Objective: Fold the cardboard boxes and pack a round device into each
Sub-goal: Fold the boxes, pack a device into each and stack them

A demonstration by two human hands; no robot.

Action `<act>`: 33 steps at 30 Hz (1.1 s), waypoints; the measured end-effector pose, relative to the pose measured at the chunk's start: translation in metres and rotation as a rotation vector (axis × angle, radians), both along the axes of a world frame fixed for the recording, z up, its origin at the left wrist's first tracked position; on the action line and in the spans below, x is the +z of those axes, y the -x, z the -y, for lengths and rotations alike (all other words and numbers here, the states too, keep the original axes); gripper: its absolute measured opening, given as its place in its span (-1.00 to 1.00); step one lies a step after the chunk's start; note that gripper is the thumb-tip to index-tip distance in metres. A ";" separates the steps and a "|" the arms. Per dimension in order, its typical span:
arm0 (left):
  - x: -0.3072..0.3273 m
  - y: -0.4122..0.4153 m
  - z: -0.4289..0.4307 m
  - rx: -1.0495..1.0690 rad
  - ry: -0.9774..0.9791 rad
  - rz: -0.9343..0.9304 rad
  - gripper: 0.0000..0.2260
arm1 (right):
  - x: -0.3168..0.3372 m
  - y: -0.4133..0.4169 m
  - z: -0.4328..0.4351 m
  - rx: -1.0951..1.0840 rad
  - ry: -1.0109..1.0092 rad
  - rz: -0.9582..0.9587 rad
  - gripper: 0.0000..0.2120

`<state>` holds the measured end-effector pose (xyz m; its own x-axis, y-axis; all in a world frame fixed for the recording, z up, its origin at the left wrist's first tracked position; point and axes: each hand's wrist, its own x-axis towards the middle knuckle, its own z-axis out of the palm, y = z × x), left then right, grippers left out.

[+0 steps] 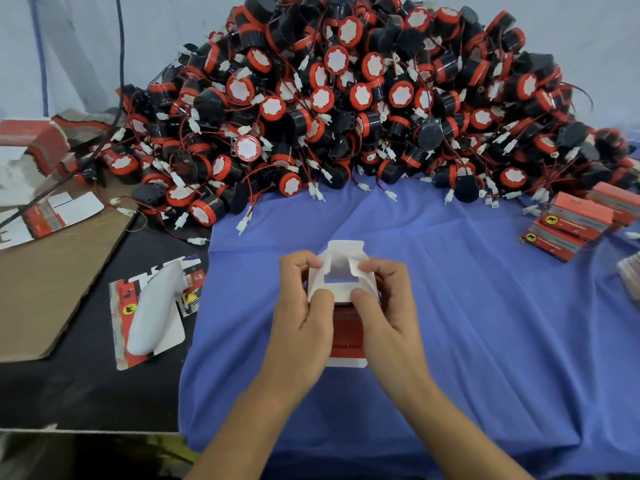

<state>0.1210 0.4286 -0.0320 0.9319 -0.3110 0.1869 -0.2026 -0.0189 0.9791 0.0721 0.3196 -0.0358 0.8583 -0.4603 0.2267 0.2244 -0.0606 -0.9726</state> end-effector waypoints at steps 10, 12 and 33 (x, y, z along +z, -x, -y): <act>0.003 0.005 0.002 0.073 0.145 -0.030 -0.93 | 0.007 -0.002 -0.007 -0.108 -0.145 0.026 -0.73; 0.004 0.007 0.001 0.066 0.160 -0.024 -0.92 | 0.011 -0.003 -0.007 -0.096 -0.190 0.021 -0.62; 0.014 0.013 -0.003 0.036 0.162 -0.071 -0.61 | 0.022 0.007 -0.008 0.018 -0.167 0.008 -0.74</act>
<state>0.1082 0.4315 -0.0182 0.9545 -0.2484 0.1650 -0.1348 0.1344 0.9817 0.0649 0.3272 -0.0140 0.8654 -0.4764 0.1551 0.2319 0.1064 -0.9669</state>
